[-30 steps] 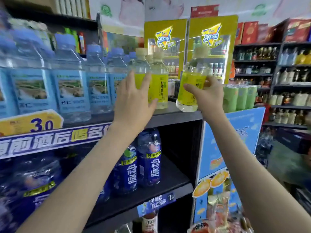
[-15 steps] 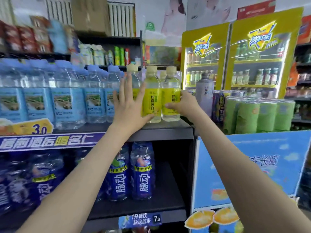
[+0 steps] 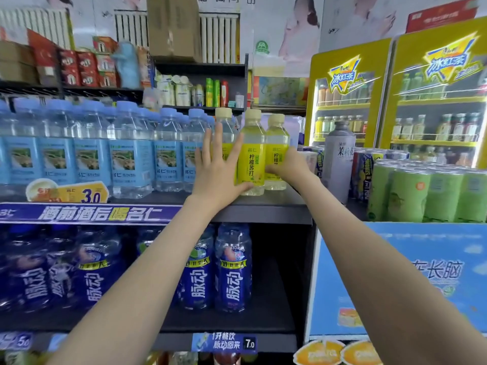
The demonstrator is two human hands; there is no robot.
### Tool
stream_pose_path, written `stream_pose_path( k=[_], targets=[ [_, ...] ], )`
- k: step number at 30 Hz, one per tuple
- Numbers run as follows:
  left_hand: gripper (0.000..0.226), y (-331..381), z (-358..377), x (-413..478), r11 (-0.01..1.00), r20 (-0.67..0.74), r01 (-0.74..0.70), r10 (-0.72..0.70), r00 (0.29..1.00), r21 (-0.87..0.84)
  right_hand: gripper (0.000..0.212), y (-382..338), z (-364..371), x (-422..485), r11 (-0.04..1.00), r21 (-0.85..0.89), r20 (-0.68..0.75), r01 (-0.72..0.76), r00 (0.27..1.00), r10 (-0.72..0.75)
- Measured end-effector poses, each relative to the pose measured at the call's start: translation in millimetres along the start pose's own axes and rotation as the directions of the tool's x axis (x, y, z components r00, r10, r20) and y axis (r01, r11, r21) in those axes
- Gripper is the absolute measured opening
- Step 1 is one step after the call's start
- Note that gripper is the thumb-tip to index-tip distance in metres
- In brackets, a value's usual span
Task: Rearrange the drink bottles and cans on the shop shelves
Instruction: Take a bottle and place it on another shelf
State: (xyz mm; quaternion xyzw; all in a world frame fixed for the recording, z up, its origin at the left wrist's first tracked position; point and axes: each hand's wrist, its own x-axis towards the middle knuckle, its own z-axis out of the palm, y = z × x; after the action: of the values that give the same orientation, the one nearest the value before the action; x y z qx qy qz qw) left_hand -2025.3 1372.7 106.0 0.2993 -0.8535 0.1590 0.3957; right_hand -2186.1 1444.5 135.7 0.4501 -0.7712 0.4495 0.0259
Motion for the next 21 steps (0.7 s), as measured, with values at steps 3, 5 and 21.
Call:
stream_pose_path(
  k=[3,5,21],
  targets=[
    [0.100,0,-2,-3,1.000,-0.014,-0.009,0.009,1.000,-0.006,0.034,-2,1,-16,1.000,-0.016,-0.049,0.011,0.999,-0.012],
    [0.086,0,-4,-11,0.999,-0.039,-0.015,0.014,0.999,-0.036,0.040,-4,3,-36,0.998,-0.026,-0.144,0.059,0.988,-0.062],
    [0.041,-127,-43,-211,0.965,0.023,-0.167,0.175,0.984,-0.203,0.028,-79,183,-234,0.931,0.036,-0.112,0.363,0.927,-0.358]
  ],
)
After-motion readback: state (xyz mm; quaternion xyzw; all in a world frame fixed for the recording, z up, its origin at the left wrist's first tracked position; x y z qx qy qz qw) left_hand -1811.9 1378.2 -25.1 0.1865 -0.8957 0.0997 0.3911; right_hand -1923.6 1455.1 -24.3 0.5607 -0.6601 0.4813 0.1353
